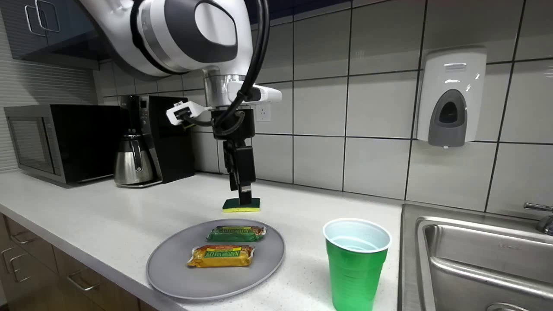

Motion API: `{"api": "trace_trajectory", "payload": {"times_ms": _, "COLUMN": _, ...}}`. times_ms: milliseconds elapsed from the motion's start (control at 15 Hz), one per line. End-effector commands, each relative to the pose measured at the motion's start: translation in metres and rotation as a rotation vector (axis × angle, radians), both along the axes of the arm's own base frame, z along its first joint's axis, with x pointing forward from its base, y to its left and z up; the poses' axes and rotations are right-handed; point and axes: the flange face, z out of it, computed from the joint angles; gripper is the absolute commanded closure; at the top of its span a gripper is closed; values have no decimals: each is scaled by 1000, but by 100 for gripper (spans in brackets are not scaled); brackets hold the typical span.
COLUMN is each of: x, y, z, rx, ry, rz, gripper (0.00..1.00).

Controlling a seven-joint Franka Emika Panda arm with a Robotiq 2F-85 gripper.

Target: Put the cup off of the tray and put the candy bars on it

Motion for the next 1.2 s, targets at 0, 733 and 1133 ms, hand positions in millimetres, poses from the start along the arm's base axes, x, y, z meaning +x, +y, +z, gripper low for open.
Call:
{"api": "trace_trajectory", "payload": {"times_ms": 0, "x": -13, "y": 7, "z": 21, "rx": 5, "ry": 12, "rz": 82, "gripper": 0}}
{"api": "trace_trajectory", "payload": {"times_ms": 733, "x": -28, "y": 26, "z": 48, "rx": 32, "ry": -28, "rz": 330, "gripper": 0}}
{"api": "trace_trajectory", "payload": {"times_ms": 1133, "x": -20, "y": 24, "z": 40, "rx": 28, "ry": -24, "rz": 328, "gripper": 0}}
